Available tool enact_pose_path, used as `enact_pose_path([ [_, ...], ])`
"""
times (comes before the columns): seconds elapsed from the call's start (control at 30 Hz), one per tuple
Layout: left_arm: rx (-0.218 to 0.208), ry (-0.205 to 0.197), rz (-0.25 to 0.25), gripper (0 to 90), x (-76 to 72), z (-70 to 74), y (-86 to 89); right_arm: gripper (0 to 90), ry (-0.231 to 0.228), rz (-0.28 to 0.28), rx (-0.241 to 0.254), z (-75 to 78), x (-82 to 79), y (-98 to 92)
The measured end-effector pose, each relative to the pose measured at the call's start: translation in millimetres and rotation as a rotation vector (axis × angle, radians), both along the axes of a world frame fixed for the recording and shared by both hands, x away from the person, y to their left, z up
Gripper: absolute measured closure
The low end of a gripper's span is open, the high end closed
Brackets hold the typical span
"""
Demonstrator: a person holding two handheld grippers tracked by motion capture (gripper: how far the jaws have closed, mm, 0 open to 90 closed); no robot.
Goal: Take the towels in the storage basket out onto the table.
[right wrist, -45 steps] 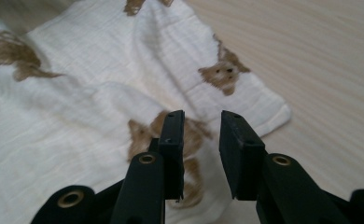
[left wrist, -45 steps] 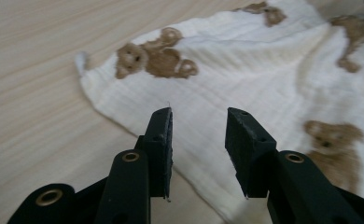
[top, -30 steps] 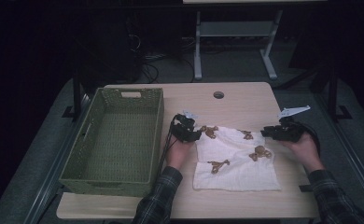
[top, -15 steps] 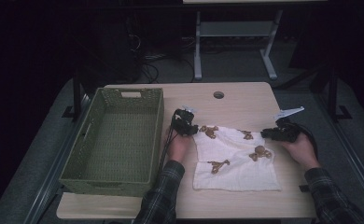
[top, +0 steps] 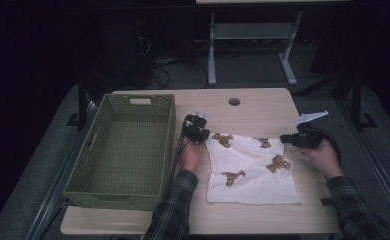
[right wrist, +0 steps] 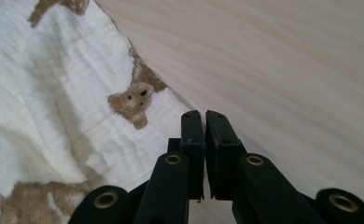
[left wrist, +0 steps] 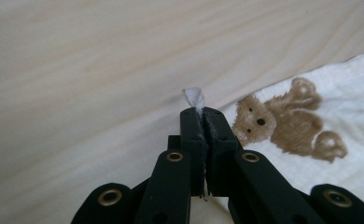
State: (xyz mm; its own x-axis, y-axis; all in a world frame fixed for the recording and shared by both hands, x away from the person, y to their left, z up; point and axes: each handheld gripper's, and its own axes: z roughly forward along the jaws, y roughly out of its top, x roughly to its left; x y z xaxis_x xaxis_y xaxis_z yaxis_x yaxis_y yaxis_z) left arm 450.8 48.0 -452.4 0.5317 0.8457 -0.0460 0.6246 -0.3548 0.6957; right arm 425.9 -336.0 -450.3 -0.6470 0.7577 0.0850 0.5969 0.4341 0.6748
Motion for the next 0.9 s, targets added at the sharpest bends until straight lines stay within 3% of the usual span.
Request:
enact_pose_path([
  [0.27, -0.022, -0.033, 0.028, 87.3, 10.9, 12.8, 3.4, 85.8, -0.036, -0.024, 0.025, 13.4, 17.7, -0.8],
  [0.4, -0.036, -0.042, 0.044, 87.3, 18.3, 16.3, 4.7, 85.8, -0.078, -0.037, 0.008, 26.3, 35.0, -2.3],
  [0.57, -0.056, -0.046, 0.052, 87.2, 26.9, 15.7, 3.4, 85.8, -0.085, -0.062, 0.006, 36.3, 55.1, -7.2],
  [0.7, -0.074, -0.037, 0.05, 87.1, 32.3, 13.9, 1.6, 85.7, -0.07, -0.076, 0.02, 31.9, 60.1, -8.9],
  [0.9, -0.09, -0.039, 0.042, 87.1, 31.0, 16.3, 0.7, 85.7, -0.071, -0.075, 0.039, 19.7, 52.9, -11.8],
])
